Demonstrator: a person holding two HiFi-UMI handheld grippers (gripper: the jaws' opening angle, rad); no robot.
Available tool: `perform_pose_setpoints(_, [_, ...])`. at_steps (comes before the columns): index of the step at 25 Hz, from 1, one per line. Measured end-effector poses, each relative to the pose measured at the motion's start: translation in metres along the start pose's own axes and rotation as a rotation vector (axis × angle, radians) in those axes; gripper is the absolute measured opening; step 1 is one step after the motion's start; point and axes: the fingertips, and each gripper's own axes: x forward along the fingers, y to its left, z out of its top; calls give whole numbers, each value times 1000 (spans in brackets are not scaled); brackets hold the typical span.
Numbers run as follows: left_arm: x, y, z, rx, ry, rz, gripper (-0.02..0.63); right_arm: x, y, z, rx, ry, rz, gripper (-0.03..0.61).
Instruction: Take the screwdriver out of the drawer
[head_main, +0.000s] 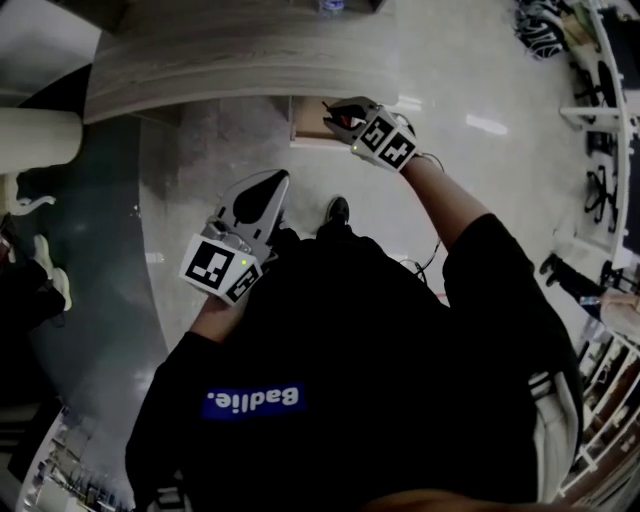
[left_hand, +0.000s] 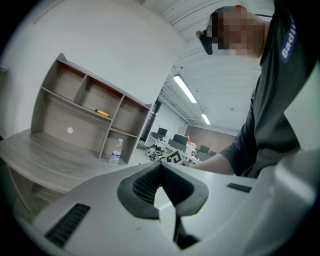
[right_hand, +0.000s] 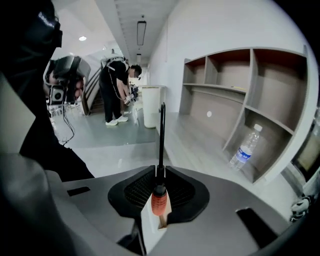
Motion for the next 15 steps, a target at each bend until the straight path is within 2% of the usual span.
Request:
perform_pose_setpoints(7, [19,-10,18,37,0,-66,2,-65,-11,42,88,-135,-102,84])
perform_pose_setpoints(15, [44,-25,39,80,-6,-129,2,-131,-11,71,202,-293,-172,84])
